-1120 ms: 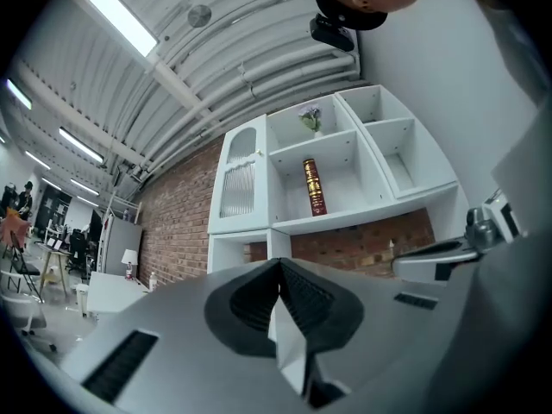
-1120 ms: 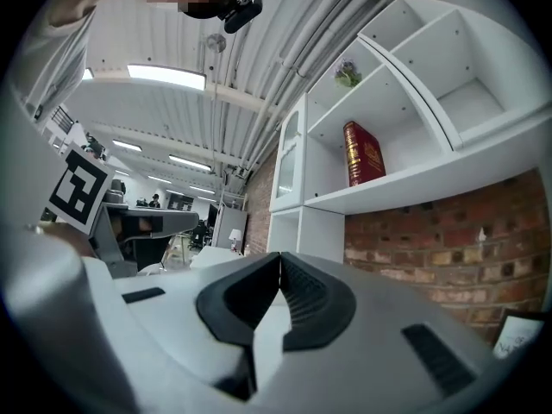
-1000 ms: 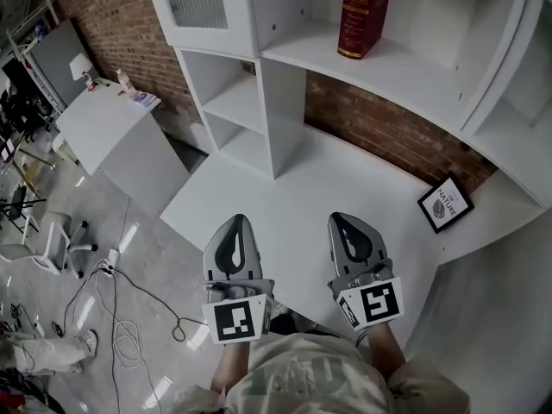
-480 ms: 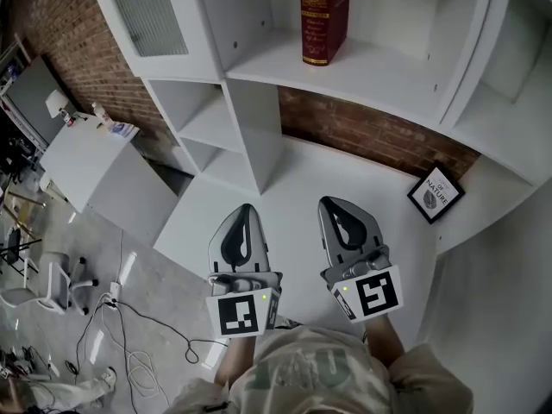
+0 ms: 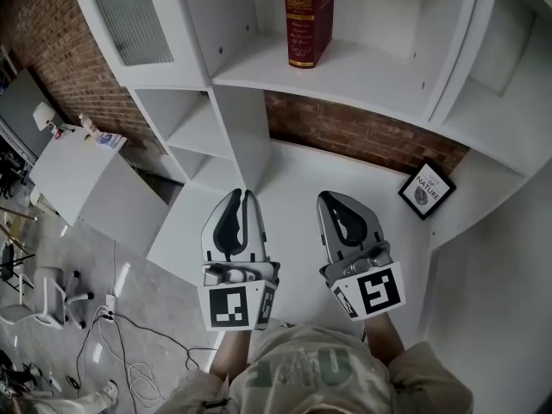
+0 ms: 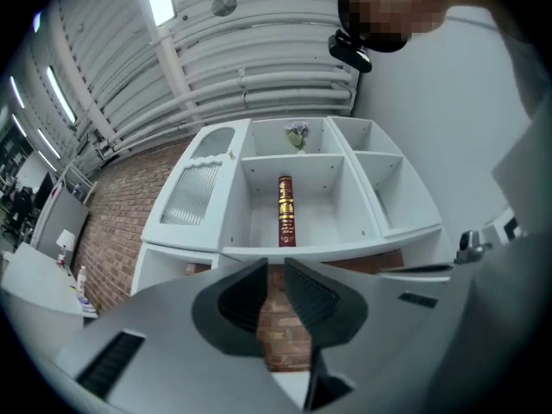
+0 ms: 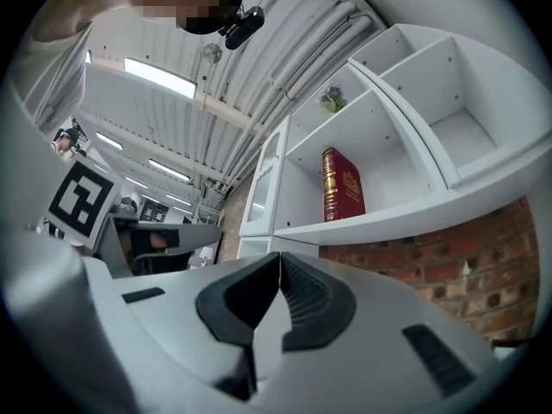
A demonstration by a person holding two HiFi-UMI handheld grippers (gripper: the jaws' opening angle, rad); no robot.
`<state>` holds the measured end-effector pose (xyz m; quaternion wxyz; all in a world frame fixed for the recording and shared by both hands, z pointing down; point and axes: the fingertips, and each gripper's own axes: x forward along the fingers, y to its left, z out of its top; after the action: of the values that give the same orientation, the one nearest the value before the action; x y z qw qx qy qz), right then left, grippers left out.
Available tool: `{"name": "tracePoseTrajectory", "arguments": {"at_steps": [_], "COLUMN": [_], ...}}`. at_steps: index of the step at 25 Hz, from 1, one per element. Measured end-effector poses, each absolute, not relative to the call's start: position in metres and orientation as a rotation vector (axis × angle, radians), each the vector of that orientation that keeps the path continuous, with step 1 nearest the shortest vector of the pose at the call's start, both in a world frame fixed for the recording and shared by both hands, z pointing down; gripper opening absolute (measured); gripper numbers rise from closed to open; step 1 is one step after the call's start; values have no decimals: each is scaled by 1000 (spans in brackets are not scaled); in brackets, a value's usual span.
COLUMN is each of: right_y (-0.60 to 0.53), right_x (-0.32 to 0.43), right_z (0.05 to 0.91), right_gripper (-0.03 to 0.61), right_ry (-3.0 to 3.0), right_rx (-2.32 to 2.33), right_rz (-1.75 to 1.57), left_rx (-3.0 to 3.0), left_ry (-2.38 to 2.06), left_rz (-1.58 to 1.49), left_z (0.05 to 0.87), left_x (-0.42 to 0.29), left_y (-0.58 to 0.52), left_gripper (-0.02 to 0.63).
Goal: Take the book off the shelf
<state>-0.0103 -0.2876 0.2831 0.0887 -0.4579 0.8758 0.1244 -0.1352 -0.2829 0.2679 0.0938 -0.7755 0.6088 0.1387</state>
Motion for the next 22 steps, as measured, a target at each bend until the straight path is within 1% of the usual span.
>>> {"name": "tracePoseTrajectory", "arguments": {"at_steps": [1,2,3,5,8,14,18,22], "right_y": [-287,-286,-286,-285,-284,-289,-292,-290], "right_x": [-8,-7,-6,-3,6,13,18,25], "right_z": [284,286,288,291,293,282,272,270], "right_gripper": [15,15,14,15,14,15,15,15], "right_ry": [2605,2607,2613,2621,2606,2582,2554,2549], "right_rx": [-1376,-1389,-1401,-1423,-1456,-1456,-1466,-1479], "right_rz": [373,378,386,401,387,411,437,457], "left_rx": [-2314,-2316,-2305,-2258,-2202,-2359,-2560,-2642], "left_ry": [1765,1723,1682,1605,1505,1374,1361,1420], "left_rz": [421,429,434,450,469,500,459,332], "left_z": [260,249,236,204,157,92,76,78], "left_x": [-132,-130,-128,-126,-117,-86,-60,-46], "left_y": [-287,-292,-299,-313,-333,-398,-458,-505], "left_gripper": [95,183,236,367,395,402,402,402]}}
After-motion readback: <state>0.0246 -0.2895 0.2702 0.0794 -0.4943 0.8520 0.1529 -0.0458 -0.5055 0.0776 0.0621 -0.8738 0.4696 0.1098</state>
